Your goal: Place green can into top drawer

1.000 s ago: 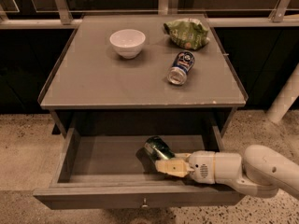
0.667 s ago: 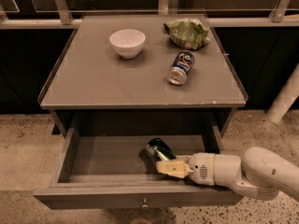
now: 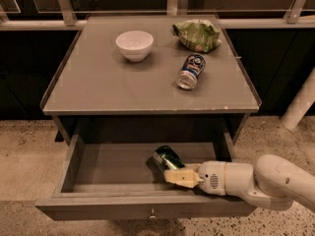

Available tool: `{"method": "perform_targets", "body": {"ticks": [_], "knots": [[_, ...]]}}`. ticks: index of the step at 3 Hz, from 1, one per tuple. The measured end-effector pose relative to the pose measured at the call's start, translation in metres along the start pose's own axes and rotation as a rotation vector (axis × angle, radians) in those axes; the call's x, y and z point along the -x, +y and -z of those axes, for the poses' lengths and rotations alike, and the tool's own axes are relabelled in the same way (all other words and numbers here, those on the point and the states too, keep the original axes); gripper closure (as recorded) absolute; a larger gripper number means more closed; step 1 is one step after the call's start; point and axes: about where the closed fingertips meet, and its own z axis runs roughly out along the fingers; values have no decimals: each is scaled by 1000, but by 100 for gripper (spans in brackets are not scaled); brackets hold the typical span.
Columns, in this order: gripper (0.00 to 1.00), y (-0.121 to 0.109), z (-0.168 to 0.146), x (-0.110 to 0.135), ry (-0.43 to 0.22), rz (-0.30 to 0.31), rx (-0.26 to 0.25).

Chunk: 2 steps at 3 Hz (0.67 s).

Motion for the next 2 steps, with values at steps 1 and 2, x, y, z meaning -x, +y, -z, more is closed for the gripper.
{"method": "perform_targets", "body": {"ticks": [1, 2], "knots": [[35, 0, 0, 0, 0, 0, 0], [12, 0, 0, 0, 0, 0, 0]]}}
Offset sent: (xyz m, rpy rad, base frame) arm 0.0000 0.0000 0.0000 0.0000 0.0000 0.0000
